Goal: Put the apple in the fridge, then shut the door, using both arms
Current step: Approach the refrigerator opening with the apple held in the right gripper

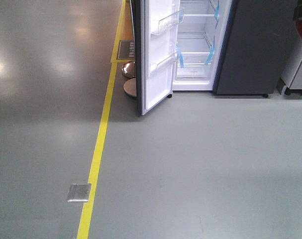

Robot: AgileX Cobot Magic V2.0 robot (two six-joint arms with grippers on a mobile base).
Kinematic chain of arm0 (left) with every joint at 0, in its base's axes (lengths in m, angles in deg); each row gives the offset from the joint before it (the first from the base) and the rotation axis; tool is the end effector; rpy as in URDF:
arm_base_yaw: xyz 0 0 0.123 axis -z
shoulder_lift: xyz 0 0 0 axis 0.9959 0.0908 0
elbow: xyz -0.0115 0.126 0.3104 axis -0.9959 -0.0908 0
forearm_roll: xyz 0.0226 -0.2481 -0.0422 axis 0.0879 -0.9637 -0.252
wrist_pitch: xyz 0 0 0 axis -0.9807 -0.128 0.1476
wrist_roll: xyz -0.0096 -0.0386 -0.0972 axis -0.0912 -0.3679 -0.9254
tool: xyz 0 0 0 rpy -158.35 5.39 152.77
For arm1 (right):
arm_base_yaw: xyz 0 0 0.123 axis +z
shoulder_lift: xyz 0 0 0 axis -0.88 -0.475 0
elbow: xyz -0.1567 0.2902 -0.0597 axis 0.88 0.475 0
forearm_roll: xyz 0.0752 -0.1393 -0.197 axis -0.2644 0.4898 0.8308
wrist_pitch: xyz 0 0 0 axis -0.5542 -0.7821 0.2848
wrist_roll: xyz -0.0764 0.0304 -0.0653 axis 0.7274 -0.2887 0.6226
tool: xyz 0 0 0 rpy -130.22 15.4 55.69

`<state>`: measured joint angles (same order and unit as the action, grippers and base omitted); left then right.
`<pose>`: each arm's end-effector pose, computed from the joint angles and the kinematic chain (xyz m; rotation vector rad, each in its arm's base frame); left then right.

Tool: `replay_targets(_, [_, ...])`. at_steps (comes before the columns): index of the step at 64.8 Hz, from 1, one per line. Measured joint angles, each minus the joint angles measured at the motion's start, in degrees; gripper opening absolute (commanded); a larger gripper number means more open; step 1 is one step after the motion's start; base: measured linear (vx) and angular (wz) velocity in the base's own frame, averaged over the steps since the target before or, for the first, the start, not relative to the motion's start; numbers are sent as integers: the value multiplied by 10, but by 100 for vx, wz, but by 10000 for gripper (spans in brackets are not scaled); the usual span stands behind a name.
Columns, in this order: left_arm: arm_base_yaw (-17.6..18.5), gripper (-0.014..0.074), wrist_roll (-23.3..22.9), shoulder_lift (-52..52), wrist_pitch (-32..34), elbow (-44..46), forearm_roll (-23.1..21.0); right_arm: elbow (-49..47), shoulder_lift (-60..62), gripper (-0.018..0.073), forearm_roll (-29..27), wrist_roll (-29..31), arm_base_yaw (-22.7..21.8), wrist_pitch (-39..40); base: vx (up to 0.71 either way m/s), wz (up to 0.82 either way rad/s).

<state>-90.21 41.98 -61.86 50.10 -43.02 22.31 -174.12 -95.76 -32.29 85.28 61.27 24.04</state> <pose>0.0208 0.0039 0.1981 -0.0513 1.5730 0.1259 0.2864 0.0004 0.5149 0.0709 2.1495 0.0610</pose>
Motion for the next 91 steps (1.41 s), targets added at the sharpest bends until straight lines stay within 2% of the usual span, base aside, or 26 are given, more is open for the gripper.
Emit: replay_targets(91, [0,-6,0,0,0,0,0,0,0,102,0,0,0,0,14,-2])
